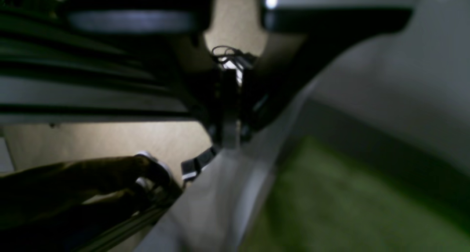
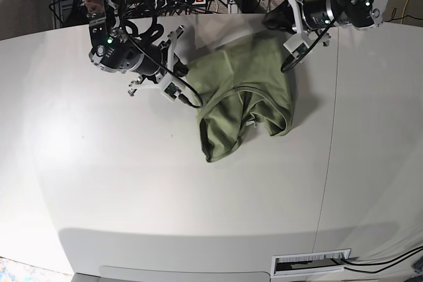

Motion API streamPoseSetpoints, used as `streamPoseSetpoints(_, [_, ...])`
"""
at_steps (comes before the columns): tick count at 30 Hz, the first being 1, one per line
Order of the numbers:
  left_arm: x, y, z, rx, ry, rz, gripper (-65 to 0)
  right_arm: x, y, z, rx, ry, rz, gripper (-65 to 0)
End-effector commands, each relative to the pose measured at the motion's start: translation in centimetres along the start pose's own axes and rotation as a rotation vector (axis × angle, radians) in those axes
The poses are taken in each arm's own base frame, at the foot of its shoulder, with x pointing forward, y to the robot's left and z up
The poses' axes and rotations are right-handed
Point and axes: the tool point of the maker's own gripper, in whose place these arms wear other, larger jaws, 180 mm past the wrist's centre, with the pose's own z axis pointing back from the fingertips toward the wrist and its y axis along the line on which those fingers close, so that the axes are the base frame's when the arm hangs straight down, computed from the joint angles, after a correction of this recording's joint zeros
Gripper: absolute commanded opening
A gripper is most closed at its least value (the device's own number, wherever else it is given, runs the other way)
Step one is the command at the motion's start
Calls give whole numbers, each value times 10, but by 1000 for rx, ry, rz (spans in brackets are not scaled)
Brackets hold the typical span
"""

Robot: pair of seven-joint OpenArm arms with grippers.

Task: Fold the T-shirt properly
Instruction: 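Open both grippers and raise them away from the folded shirt, then push the folded shirt's edge with the right gripper to square it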

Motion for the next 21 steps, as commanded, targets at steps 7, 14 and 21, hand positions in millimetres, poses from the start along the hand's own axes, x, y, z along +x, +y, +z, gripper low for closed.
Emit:
streamPoseSetpoints(7, [16, -2, 3, -2, -67, -25, -640, 34, 8, -1, 13, -133, -19, -650])
streamPoseSetpoints(14, [17, -1, 3, 1, -69, -27, -640, 49, 12, -13, -4, -188, -44, -650])
streamPoseSetpoints(21, [16, 3, 3, 24, -65, -44, -640, 53, 21, -44, 46, -213, -133, -650])
